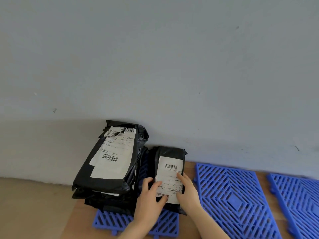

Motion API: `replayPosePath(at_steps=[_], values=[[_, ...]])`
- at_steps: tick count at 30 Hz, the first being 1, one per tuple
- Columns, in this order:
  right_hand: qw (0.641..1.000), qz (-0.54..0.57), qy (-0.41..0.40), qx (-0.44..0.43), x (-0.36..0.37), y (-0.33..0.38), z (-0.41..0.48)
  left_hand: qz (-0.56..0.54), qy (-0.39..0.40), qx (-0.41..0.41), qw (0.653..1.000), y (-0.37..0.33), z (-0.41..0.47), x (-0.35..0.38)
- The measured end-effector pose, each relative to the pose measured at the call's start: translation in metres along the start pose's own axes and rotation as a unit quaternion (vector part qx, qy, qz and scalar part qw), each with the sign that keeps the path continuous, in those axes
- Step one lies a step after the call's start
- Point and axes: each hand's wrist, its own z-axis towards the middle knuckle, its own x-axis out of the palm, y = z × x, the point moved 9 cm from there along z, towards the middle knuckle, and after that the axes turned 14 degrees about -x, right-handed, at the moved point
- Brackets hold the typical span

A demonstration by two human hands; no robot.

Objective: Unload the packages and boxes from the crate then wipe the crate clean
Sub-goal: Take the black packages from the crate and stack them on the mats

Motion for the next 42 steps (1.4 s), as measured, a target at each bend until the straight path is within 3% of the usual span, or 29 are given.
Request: replayPosePath(at_steps=[10, 15, 24, 30, 37, 42], values=[[0.999, -0.035, 0.04, 0.001, 0.003, 0.004, 0.004, 0.018, -0.009, -0.021, 1.0, 0.0, 0.008, 0.003], [0.998, -0.06, 0.006, -0.023, -0.022, 0.028, -0.007, 0.067, -0.06, -0.005, 0.996, -0.019, -0.012, -0.013], [0.993, -0.028, -0.055, -0.104, -0.121, 0.099, -0.087, -0.006, -0.138, 0.134, 0.981, -0.105, -0.086, -0.046], [0.986, 0.002, -0.1, -0.136, -0.197, 0.086, -0.2, -0.051, -0.186, 0.204, 0.96, -0.155, -0.18, -0.038], [0.978, 0.031, -0.196, -0.067, -0.29, -0.003, -0.338, -0.033, -0.125, 0.309, 0.942, -0.217, -0.291, 0.042], [0.975, 0.022, -0.221, -0.013, -0.334, -0.055, -0.392, 0.031, 0.01, 0.335, 0.942, -0.249, -0.326, 0.128]])
